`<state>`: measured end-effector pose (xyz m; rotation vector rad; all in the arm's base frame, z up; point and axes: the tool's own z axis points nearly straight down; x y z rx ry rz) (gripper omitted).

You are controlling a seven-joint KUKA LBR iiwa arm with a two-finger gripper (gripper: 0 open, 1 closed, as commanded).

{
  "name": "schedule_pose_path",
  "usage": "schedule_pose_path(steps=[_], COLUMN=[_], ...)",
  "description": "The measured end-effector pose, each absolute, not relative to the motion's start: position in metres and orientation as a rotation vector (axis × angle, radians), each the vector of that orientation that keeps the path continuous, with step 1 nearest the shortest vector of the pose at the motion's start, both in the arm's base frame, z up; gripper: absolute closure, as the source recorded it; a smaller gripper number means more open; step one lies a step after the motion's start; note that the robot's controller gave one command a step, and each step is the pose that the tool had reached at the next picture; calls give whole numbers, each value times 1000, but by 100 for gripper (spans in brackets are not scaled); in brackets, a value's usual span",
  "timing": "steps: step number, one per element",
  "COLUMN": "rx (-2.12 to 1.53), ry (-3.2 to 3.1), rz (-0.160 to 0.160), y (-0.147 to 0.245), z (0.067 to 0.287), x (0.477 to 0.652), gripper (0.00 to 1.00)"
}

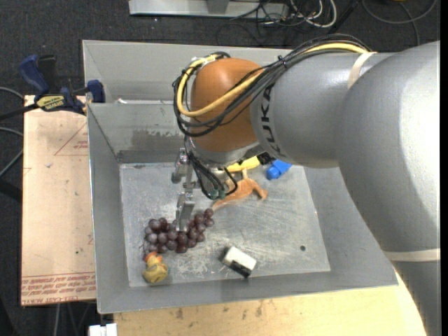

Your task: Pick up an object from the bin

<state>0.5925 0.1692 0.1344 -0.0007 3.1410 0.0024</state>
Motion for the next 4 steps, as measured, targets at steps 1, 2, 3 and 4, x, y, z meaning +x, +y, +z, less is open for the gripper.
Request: schedule_pose_path(steps=[1,2,3,4], rx=[-185,-301,-725,-537], ry=[3129,3127,3055,3094], rz=[5,2,2,3], y=[159,154,169,176], z=[97,89,99,78], x=[580,571,570,565], gripper=[0,0,0,0])
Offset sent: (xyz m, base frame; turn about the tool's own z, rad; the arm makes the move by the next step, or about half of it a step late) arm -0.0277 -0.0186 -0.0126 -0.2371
